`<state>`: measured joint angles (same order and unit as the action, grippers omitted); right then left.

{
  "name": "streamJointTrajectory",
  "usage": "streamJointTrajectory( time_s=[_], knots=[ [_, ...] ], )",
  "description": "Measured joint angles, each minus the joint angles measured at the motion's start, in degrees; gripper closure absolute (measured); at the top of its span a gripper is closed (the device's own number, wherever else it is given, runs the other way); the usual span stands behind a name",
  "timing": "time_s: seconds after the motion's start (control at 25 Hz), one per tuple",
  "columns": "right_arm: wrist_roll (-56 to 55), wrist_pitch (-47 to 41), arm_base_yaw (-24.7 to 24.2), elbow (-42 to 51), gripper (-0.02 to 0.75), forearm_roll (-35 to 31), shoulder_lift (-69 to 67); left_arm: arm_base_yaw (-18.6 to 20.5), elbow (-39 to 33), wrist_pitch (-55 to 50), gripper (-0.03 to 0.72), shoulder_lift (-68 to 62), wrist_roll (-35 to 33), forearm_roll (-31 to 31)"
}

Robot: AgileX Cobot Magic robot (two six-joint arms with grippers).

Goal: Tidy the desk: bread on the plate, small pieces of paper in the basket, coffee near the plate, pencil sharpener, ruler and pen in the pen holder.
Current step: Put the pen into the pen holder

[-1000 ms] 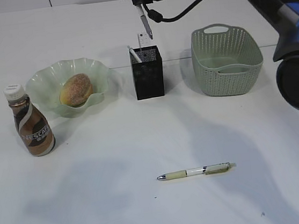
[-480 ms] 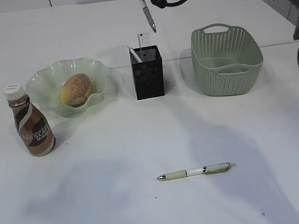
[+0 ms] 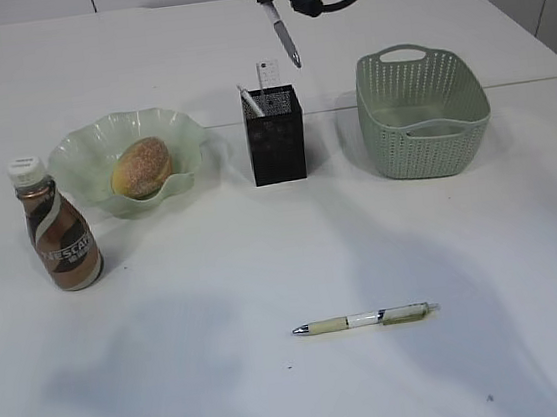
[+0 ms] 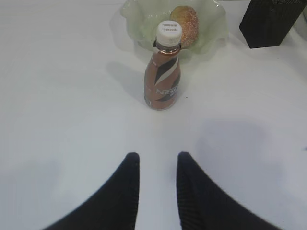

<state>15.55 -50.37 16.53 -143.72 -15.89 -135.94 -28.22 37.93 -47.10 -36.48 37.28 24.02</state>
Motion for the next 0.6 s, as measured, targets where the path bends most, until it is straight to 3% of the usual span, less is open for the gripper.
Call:
streamJointTrajectory(
  time_s=[0.4, 0.6],
  knots=[
    [1.0, 0.5, 0.0, 1.5, 0.657, -0.7, 0.5, 0.0, 0.0, 0.0, 0.51, 0.0, 0.0, 0.0],
    [1.5, 0.5, 0.0, 7.7, 0.657, -1.0, 4.7, 0.0, 0.0, 0.0, 0.51, 0.0, 0.0, 0.0]
  ],
)
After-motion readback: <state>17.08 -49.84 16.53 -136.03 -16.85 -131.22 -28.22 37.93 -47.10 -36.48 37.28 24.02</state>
